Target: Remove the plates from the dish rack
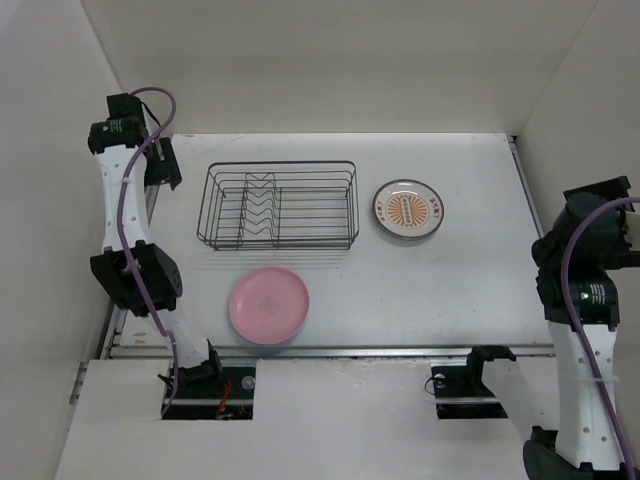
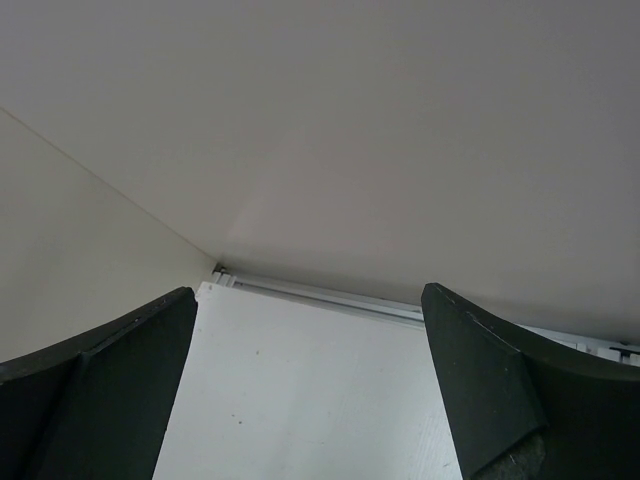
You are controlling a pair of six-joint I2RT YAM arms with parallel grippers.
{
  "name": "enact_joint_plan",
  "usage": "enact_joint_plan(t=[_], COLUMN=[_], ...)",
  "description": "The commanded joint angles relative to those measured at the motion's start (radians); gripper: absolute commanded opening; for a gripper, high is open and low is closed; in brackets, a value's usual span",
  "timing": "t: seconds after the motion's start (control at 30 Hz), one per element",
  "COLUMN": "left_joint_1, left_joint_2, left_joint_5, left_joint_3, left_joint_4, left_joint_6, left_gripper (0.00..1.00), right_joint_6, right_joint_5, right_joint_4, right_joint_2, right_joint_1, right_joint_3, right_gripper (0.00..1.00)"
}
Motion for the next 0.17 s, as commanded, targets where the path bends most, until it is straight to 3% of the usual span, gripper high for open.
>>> enact_joint_plan(t=[0.0,0.13], left_joint_1=[0.001,0.001], left_joint_2=[-0.066,-0.075], left_joint_5=[0.004,0.014], left_joint_3=[-0.017,-0.017], left_joint_4=[-0.002,-0.002], left_joint_6=[-0.014,-0.014], left_gripper=[0.84,0.84], right_joint_6=[-0.020,-0.034], right_joint_5=[-0.004,-0.007], right_joint_4=[0.042,0.051], right_joint_2=[0.001,0.001], right_joint_1=[-0.004,-0.004], right_joint_3=[0.015,0.015], right_gripper=[1.00,1.00])
